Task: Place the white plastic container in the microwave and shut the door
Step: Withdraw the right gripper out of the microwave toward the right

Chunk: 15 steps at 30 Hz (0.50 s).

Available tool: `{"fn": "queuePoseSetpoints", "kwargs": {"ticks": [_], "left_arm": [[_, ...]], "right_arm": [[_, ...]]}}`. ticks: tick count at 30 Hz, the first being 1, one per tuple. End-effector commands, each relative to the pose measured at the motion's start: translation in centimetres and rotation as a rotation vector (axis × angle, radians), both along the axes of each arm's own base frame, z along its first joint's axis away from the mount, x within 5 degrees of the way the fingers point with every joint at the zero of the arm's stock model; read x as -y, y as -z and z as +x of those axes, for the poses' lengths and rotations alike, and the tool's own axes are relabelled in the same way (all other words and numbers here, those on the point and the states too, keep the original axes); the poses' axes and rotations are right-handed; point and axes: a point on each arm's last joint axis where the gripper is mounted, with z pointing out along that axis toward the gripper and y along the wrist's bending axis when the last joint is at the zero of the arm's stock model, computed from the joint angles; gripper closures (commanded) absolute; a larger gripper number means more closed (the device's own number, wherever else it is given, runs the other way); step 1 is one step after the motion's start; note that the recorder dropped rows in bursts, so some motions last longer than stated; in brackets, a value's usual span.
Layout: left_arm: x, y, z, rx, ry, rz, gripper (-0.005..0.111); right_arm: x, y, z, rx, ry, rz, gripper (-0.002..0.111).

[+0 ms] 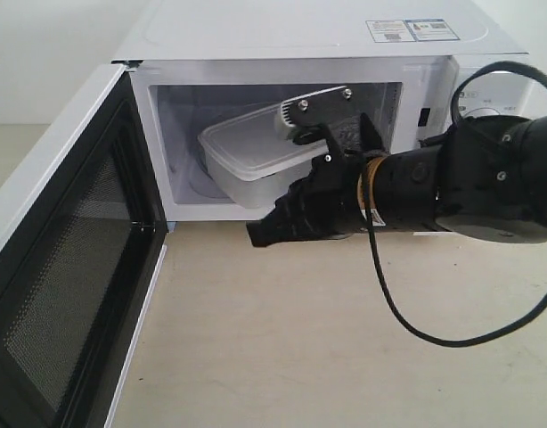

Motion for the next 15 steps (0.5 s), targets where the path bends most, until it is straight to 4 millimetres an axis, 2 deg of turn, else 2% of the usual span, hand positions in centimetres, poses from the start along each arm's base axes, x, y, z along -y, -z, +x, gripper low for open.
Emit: {"fn": "queuePoseSetpoints", "kwargs": {"ticks": [1, 3, 9, 12, 15], "left_arm": [[0.1, 0.1, 0.0, -0.003, 0.010, -0.008, 0.102], [0.1, 0.1, 0.0, -0.003, 0.010, -0.008, 0.102], [0.1, 0.1, 0.0, -0.003, 0.010, -0.008, 0.102], [0.1, 0.1, 0.0, -0.003, 0.010, -0.008, 0.102], [0.1, 0.1, 0.0, -0.003, 0.010, -0.008, 0.102]], "right_arm": [[-0.8, -0.6, -0.3, 0.201, -0.232, -0.093, 0.108], [-1.1, -0.2, -0.3, 0.218, -0.269, -0.093, 0.108], [-1.6, 3.3, 0.4, 0.130, -0.258, -0.125, 0.108], [-1.8, 4.2, 0.8, 0.119, -0.216, -0.092, 0.108], [-1.6, 4.1, 1.4, 0.163, -0.167, -0.084, 0.108]]}}
